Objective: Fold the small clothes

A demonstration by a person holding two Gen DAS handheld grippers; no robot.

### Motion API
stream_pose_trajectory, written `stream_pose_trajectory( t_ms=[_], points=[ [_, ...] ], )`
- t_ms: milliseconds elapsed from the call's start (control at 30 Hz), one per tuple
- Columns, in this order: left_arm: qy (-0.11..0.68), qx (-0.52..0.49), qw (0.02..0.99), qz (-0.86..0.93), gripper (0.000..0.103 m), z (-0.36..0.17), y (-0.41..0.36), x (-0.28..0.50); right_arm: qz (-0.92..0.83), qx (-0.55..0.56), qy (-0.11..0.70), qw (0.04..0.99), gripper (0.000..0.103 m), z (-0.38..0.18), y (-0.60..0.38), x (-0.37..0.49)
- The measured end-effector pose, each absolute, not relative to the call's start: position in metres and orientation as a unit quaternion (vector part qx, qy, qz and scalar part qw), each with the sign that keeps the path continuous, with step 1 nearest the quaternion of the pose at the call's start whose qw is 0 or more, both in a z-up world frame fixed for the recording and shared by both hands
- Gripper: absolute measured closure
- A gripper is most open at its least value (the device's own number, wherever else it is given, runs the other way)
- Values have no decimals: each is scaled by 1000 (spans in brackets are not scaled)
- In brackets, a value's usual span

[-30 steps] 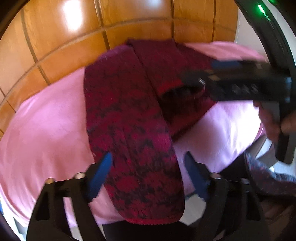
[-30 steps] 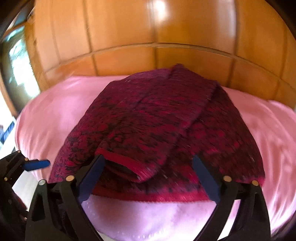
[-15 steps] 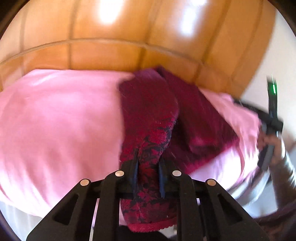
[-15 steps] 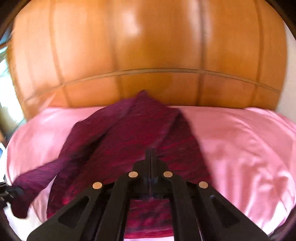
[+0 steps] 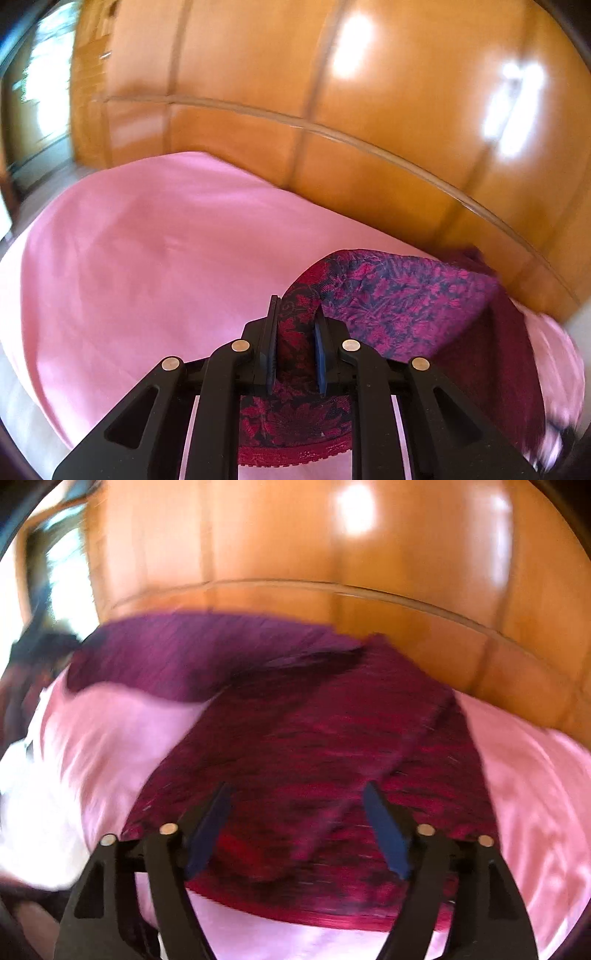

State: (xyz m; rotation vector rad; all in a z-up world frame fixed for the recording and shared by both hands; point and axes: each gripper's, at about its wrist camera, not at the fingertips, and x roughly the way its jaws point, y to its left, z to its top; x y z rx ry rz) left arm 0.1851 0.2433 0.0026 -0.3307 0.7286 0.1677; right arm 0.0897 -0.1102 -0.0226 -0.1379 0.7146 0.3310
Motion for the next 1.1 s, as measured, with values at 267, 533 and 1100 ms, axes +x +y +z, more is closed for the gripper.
stream_pose_trajectory(
  t_ms=[267,533,1100],
  points=[
    [368,-187,883,222,57,-10,290,227,180,-163,401,883,68,-71,-54,108],
    [362,-175,909,104,31,-21,232,182,173,-31,380,908,82,-18,-110,123],
    [474,-297,803,-208,31,-110,83,114,-266,107,335,898,82,16,-421,246]
  ],
)
